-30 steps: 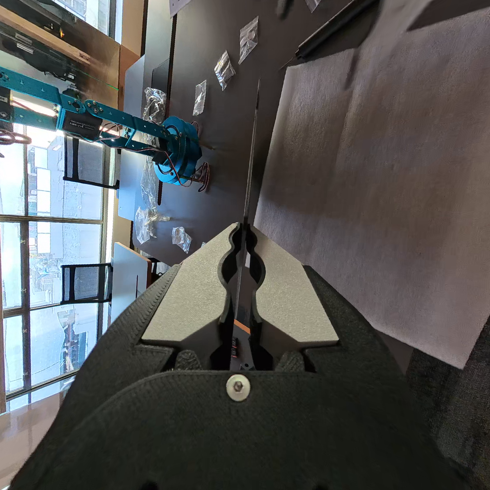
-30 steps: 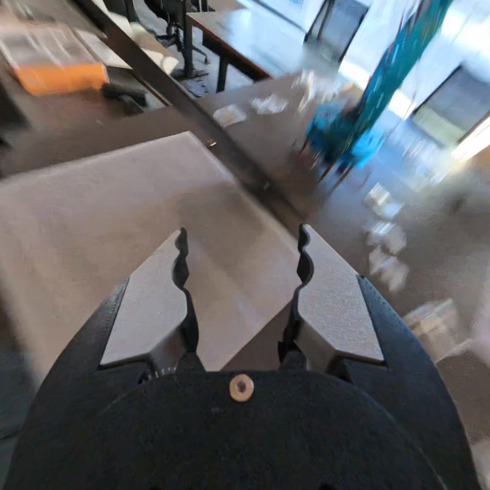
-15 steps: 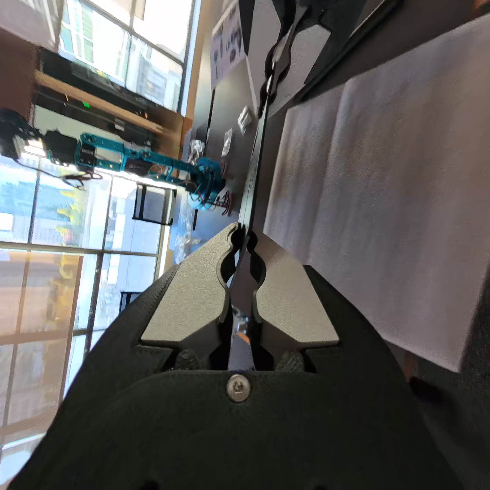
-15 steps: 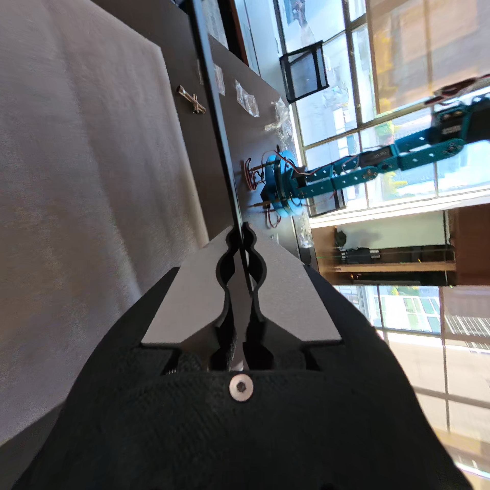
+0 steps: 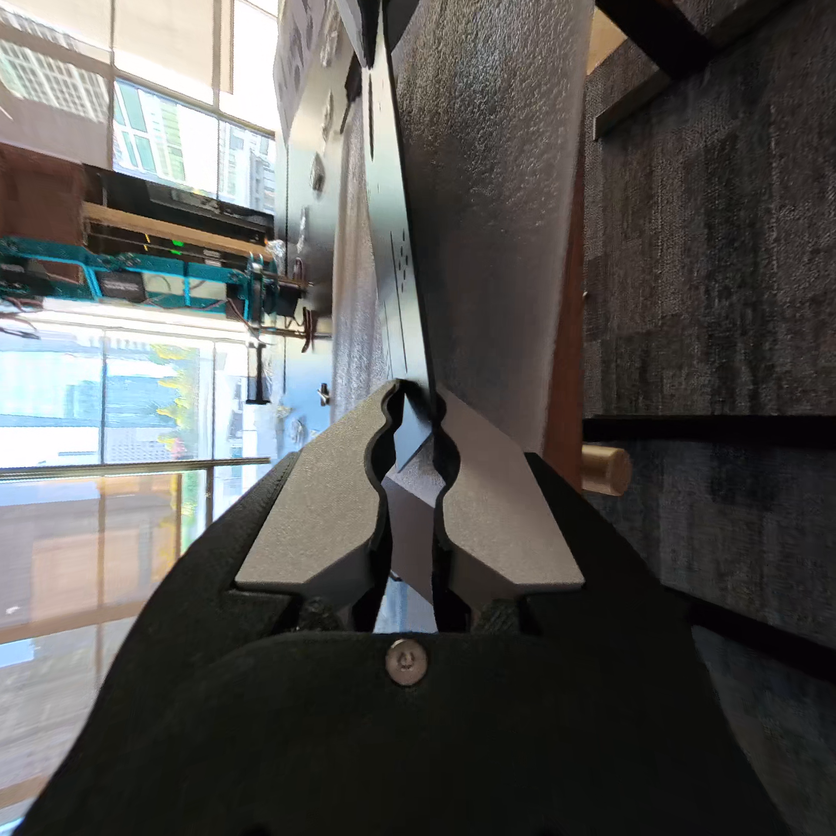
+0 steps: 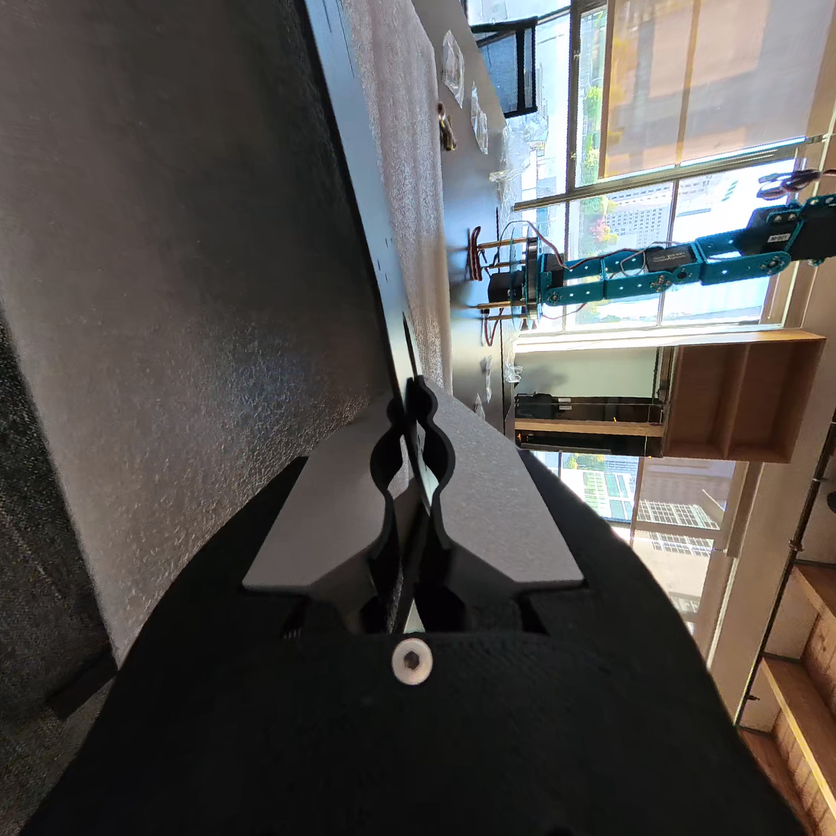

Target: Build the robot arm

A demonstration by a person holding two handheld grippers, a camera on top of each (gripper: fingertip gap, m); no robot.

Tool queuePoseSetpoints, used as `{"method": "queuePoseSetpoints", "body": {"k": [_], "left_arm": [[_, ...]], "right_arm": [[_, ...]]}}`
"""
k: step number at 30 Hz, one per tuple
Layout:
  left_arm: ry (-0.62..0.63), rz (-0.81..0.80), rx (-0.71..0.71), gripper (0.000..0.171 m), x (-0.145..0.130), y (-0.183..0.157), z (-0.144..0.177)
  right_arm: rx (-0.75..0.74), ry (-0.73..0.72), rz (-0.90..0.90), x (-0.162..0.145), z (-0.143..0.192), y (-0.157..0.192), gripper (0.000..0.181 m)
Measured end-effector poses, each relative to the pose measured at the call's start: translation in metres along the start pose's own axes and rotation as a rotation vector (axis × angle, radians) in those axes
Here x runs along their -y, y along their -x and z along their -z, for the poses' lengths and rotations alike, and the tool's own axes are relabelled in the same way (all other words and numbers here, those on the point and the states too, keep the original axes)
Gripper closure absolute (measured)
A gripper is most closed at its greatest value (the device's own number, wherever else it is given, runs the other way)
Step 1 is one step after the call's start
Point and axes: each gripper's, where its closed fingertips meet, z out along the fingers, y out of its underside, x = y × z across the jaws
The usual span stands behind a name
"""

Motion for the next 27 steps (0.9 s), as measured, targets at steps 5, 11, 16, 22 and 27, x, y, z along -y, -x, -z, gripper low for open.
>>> {"method": "queuePoseSetpoints", "body": {"k": [5,11,16,22,27], "left_arm": [[0.004,0.020,0.013,0.169,-0.008,0.024,-0.011],[-0.001,-0.070,0.076,0.169,-0.011,0.050,-0.018],[0.086,0.106,-0.108,0.129,-0.034,0.032,-0.035],[-0.074,0.490,-0.417,0.132,-0.031,0.016,-0.006],[-0.217,0.780,-0.631,0.116,-0.010,0.043,-0.016]], "right_arm": [[0.001,0.007,0.009,-0.002,-0.017,-0.013,0.179],[-0.098,0.001,0.066,-0.005,-0.029,-0.029,0.180],[-0.056,0.034,0.053,-0.013,-0.039,-0.014,0.181],[0.089,0.035,0.099,-0.019,-0.041,0.007,0.168],[0.217,0.042,0.175,-0.021,-0.043,0.009,0.159]]}}
